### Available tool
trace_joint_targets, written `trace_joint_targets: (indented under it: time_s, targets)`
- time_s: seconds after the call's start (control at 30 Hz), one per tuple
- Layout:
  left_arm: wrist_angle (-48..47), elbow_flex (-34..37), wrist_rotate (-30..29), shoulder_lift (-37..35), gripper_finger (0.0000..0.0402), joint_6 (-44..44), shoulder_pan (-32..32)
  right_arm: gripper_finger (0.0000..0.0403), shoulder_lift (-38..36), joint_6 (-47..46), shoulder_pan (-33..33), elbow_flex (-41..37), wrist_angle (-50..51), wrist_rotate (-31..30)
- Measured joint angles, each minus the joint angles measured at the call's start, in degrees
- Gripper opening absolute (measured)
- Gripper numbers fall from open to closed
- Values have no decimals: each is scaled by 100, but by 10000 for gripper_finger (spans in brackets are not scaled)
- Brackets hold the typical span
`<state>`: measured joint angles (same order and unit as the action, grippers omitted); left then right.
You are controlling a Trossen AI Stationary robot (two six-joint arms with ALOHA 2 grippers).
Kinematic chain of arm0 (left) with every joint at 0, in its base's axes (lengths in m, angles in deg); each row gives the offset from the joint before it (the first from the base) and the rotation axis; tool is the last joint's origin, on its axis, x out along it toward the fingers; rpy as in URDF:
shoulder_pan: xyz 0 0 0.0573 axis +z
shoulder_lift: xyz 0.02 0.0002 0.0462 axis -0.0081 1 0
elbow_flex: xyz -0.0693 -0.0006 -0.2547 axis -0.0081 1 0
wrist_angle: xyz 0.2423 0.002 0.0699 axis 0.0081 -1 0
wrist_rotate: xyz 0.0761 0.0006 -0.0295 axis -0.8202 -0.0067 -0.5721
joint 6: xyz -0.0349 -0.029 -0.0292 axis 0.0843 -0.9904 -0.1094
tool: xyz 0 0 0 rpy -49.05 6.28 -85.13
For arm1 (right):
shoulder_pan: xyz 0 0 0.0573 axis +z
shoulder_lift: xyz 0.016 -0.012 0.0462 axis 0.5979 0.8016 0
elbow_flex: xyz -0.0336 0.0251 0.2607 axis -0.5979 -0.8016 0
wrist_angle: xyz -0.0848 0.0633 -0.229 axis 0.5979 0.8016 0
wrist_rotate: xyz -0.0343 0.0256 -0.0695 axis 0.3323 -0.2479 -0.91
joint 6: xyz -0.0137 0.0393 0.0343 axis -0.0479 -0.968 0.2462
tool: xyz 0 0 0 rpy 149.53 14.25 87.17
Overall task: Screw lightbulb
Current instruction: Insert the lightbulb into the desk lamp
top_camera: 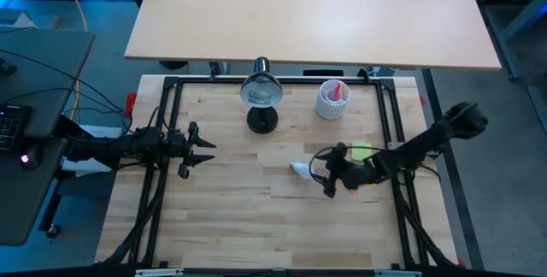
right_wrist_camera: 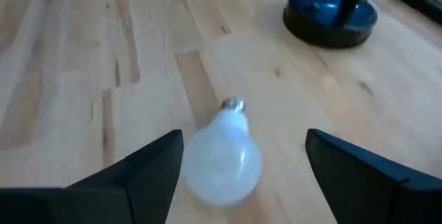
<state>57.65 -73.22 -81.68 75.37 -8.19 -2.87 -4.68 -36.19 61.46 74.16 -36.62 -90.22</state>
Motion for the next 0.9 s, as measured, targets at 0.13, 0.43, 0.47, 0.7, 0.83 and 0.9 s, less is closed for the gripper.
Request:
trace_joint_targets:
  time_s: [0.13, 0.43, 0.47, 0.7, 0.83, 0.9]
  targets:
    - [0, -1, 1, 0, 161, 0, 1, 304, 363, -570, 240, -689, -1041, -370]
    - [2, -1, 1, 0, 161, 0, 0, 304, 1586, -574, 87, -1040, -2364, -254]
    - [0, -1, -1, 0, 161, 0, 0, 304, 1699, -546, 10, -1002, -2392, -220]
    - [0, -1, 0, 0, 161, 0, 0, 304, 2126, 17, -755, -751, -2537, 850]
    - [0, -1, 1, 0, 161, 0, 0, 304, 2142, 485, -1035, -728, -2743, 1137]
    - [0, -1, 1, 0, 161, 0, 0, 304, 2153, 751, -1105, -736, -2947, 1298]
